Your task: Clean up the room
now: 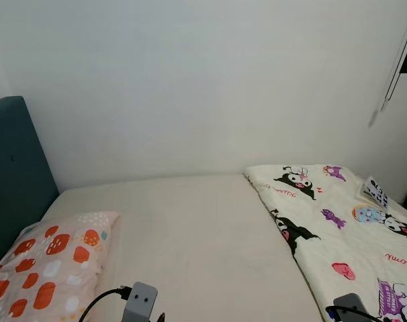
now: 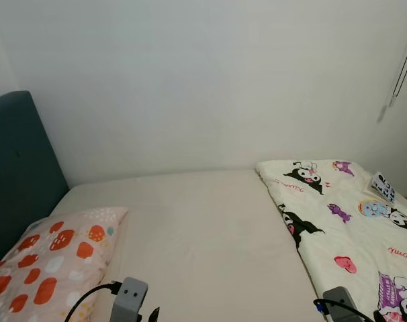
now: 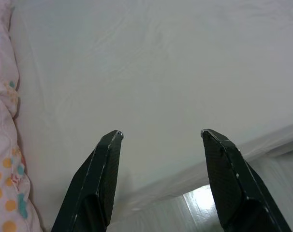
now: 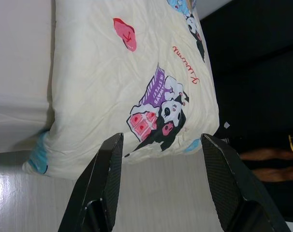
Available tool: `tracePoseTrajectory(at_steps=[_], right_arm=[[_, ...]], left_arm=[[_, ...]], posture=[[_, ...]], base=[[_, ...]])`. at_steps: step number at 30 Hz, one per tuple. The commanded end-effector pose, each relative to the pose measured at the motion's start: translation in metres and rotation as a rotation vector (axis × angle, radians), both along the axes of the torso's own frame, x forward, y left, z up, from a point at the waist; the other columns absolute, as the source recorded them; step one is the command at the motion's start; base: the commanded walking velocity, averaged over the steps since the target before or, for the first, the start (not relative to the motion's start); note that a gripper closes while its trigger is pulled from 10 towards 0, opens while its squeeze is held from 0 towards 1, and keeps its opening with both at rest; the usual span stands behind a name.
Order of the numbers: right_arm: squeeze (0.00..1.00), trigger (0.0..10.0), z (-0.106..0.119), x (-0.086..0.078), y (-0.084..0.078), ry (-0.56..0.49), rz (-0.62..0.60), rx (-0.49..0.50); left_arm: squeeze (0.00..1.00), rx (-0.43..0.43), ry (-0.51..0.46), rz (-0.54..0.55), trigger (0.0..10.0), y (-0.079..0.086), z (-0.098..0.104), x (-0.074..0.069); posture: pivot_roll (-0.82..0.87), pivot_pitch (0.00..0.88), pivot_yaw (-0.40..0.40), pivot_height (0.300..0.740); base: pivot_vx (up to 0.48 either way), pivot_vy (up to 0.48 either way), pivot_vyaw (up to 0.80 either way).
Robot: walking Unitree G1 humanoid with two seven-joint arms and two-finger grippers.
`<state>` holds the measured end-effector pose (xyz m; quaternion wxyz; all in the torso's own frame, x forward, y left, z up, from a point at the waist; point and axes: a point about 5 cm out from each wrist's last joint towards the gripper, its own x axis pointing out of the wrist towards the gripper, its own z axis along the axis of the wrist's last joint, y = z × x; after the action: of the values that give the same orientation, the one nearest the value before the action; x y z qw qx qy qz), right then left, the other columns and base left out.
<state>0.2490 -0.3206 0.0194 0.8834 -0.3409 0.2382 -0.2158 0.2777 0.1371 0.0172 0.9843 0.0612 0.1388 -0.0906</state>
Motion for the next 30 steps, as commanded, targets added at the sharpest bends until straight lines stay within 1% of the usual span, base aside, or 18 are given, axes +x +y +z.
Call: tracePoseTrajectory(at_steps=[1, 30], right_arm=[[0.0, 10.0, -0.0027, -0.0053, -0.0045, 0.012, -0.018, 0.012], [0.0, 10.0, -0.0014, -0.0042, -0.0057, 0.013, -0.019, 0.012]], left_arm=[[0.0, -0.005, 0.023, 0.01, 10.0, 0.0021, -0.0053, -0.0029], [0.0, -0.009, 0.026, 0.02, 10.0, 0.0012, -0.0059, -0.0026]], posture=[[-0.06, 0.097, -0.001, 0.74], [-0.05, 0.101, -0.013, 0.74]], base=[[0.0, 0.0, 0.0], [0.0, 0.0, 0.0]])
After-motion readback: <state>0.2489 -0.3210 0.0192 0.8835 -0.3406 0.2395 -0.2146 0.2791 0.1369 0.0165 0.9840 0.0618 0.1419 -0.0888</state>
